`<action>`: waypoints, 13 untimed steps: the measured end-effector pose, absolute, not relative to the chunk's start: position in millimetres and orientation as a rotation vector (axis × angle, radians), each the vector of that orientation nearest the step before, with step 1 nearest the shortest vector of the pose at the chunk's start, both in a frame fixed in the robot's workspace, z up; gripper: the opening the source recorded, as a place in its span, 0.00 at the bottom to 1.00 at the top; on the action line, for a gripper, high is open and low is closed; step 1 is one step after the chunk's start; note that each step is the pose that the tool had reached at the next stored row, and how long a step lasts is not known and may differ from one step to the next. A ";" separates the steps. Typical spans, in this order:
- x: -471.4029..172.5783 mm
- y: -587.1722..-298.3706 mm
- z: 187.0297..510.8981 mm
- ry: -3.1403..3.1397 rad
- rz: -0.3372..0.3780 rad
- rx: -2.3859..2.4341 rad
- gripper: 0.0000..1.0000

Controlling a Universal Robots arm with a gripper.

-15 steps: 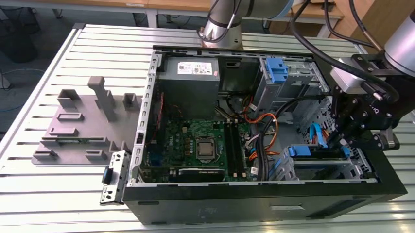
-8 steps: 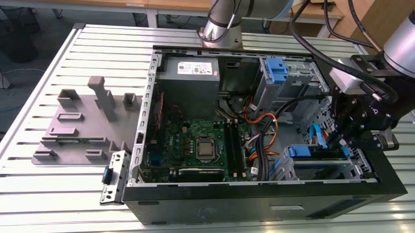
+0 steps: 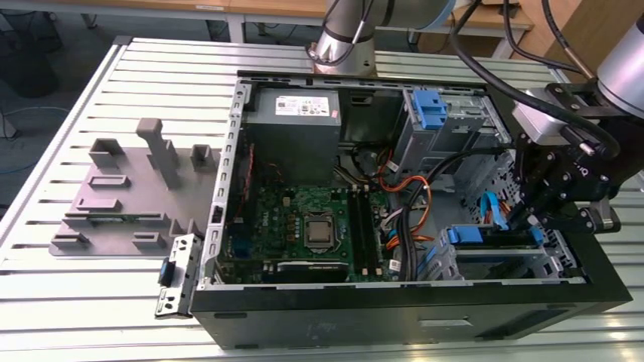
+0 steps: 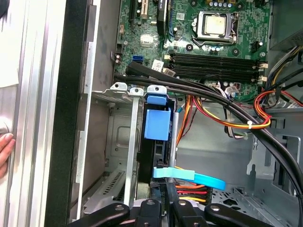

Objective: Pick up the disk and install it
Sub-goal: 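Insert the second disk wire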

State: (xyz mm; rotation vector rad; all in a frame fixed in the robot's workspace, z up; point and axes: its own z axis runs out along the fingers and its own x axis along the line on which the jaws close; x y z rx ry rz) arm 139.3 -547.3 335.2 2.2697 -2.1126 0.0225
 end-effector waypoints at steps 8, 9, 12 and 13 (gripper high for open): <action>139.3 -548.7 335.8 -2.113 0.023 2.269 0.16; 139.3 -548.8 335.6 -2.113 0.023 2.269 0.16; 139.4 -548.8 334.2 -2.113 0.023 2.269 0.16; 139.3 -548.8 334.2 -2.113 0.023 2.269 0.16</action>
